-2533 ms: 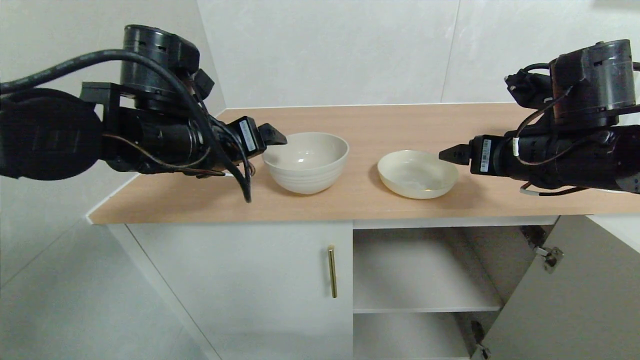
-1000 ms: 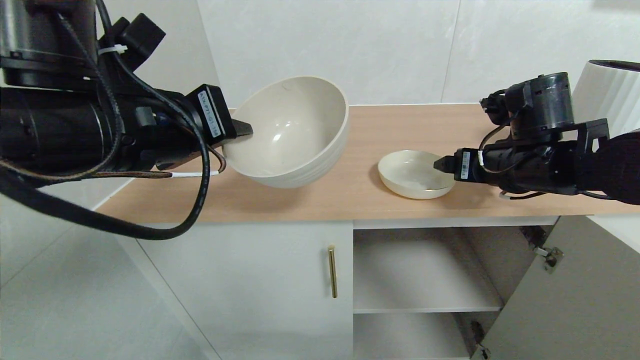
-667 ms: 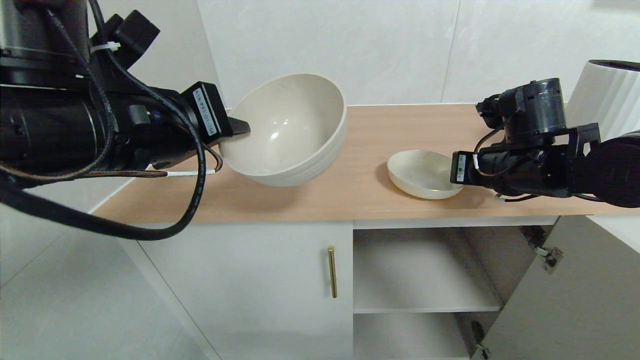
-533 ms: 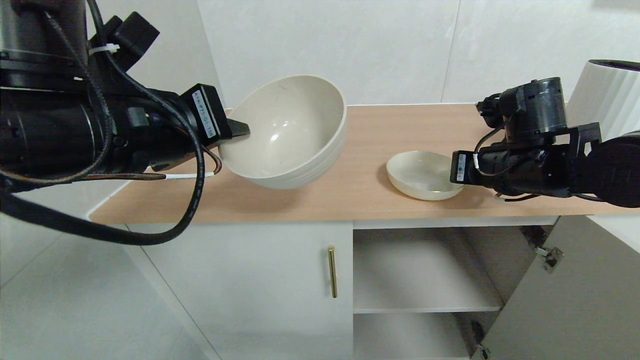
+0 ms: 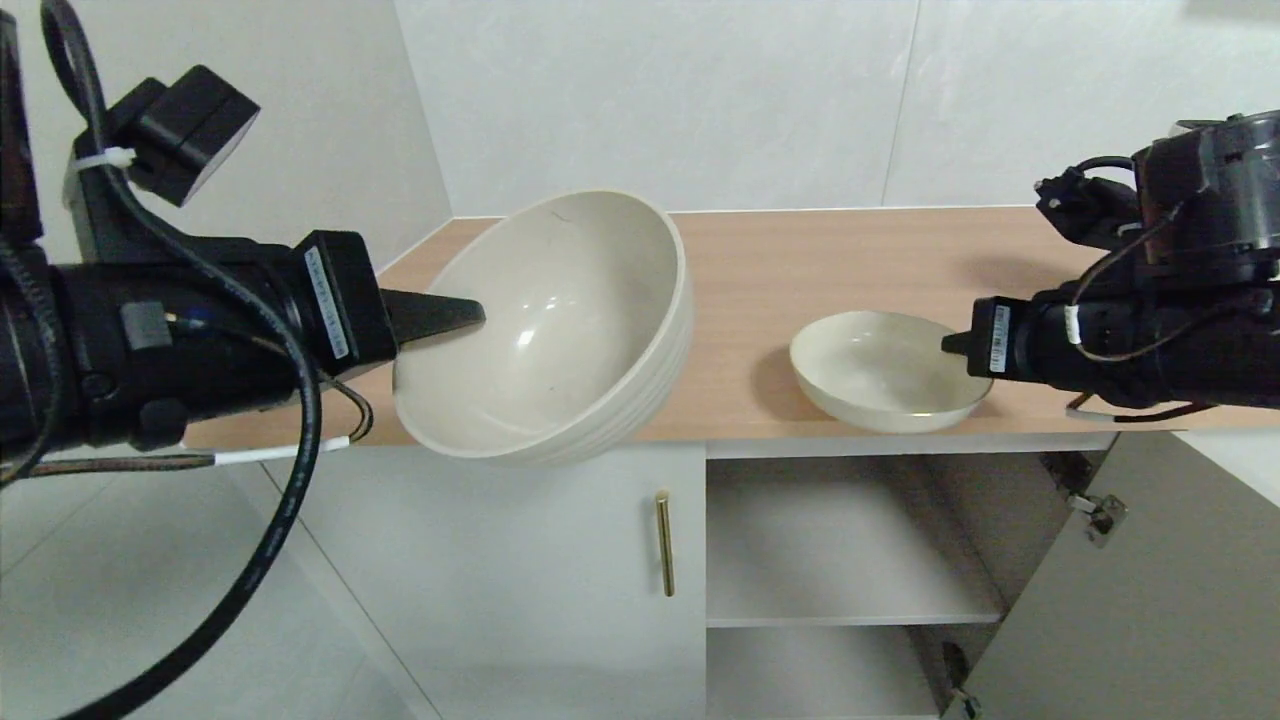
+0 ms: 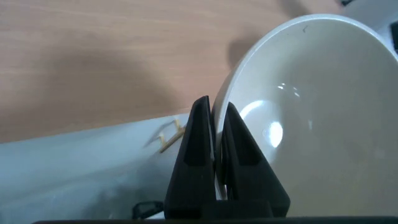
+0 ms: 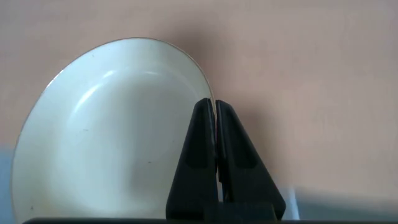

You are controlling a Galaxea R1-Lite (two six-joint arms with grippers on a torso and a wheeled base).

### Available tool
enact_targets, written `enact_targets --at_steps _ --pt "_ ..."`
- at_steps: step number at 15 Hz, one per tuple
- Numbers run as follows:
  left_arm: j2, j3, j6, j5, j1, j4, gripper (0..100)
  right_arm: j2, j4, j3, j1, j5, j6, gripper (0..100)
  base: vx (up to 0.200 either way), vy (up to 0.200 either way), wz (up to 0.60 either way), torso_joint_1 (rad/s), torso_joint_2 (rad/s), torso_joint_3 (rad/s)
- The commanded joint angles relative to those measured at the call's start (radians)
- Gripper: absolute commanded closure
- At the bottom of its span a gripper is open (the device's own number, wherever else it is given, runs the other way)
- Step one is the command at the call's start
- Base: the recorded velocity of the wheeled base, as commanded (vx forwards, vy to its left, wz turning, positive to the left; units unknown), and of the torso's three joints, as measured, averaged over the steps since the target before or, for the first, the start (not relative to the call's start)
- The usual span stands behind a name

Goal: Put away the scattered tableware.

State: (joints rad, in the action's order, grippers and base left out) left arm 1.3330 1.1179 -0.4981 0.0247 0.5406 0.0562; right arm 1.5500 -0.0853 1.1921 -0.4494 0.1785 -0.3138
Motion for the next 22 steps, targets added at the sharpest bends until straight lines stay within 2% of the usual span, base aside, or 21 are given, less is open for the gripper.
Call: enact_targets --at_steps 1,3,6,8,16,19,22 --pt "-0.051 -0.098 0.000 0.004 -0.001 -0.072 100 -0.107 -0.053 -0.046 0.000 -0.017 -0.027 100 0.000 0.000 0.00 0.000 0.00 0.000" --pt "-0.058 -0.182 0.000 0.008 -0.001 -0.139 100 -0.172 -0.103 -0.091 0.000 -0.090 -0.030 100 0.000 0.000 0.00 0.000 0.00 0.000" --pt "-0.067 -0.270 -0.002 0.008 -0.004 -0.153 100 -0.226 -0.182 -0.143 0.000 -0.169 -0.034 100 0.000 0.000 0.00 0.000 0.00 0.000" --pt "-0.069 -0.280 -0.005 0.020 -0.008 -0.151 100 -0.229 -0.186 -0.192 -0.003 -0.177 -0.037 100 0.000 0.000 0.00 0.000 0.00 0.000" --pt "-0.058 -0.280 -0.005 0.031 -0.008 -0.151 100 -0.231 -0.179 -0.215 -0.012 -0.175 -0.037 100 -0.200 0.000 0.00 0.001 0.00 0.002" --pt "-0.057 -0.280 -0.005 0.032 -0.008 -0.151 100 -0.232 -0.163 -0.218 -0.012 -0.175 -0.039 100 0.000 0.000 0.00 0.000 0.00 0.000" --pt "-0.055 -0.282 -0.004 0.032 -0.008 -0.151 100 -0.223 -0.093 -0.259 -0.012 -0.172 -0.034 100 0.000 0.000 0.00 0.000 0.00 0.000"
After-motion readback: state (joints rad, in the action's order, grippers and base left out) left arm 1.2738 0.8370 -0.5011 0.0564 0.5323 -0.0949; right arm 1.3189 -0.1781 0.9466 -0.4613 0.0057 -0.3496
